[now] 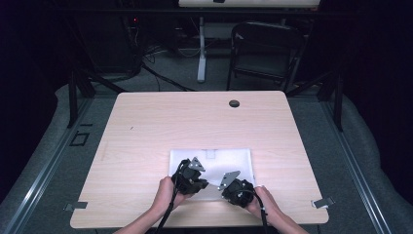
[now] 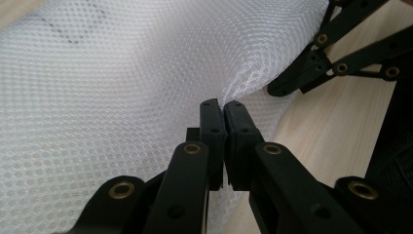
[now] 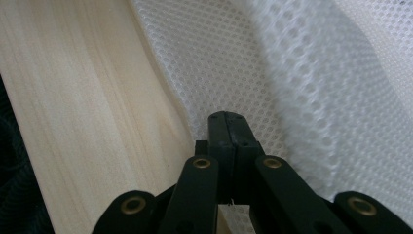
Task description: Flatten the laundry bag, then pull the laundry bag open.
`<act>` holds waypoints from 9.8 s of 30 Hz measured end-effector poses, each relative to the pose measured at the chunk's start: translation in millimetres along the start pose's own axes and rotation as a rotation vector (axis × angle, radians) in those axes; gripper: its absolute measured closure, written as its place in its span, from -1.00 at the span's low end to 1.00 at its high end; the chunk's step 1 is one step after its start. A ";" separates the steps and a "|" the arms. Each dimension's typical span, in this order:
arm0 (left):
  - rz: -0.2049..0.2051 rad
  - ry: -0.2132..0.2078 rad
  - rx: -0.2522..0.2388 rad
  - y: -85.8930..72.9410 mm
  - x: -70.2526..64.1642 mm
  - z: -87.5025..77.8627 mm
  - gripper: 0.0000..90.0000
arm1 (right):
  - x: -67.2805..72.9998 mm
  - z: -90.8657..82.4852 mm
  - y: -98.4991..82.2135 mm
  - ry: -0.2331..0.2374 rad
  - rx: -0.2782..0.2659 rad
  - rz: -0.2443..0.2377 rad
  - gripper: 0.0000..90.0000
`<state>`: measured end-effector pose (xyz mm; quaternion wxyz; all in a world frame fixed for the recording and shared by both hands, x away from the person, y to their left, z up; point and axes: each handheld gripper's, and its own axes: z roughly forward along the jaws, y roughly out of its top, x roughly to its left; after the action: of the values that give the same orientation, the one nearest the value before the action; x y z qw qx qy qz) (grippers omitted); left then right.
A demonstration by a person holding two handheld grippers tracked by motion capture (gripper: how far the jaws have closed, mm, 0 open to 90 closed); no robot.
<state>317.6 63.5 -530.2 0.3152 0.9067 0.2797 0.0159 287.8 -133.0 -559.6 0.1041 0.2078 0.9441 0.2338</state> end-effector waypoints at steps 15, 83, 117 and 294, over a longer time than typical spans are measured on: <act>-0.013 0.039 -0.044 26.7 18.5 -21.7 0.96 | -1.0 -0.7 0.6 0.012 0.012 0.014 1.00; -0.045 0.340 -0.097 102.4 75.7 -79.9 0.96 | 10.5 -3.0 5.9 0.164 0.050 -0.045 1.00; -0.089 0.446 -0.097 126.9 103.0 -32.6 0.94 | 16.0 -2.8 6.3 0.203 0.045 -0.038 1.00; 0.269 -0.193 0.031 48.3 -22.6 81.5 0.81 | -64.8 -22.5 -41.9 0.098 0.087 0.344 1.00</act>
<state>339.3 -25.2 -564.1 0.3217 0.9380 0.1245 -0.0335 324.6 -204.3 -554.0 0.0073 0.3589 0.9077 0.2172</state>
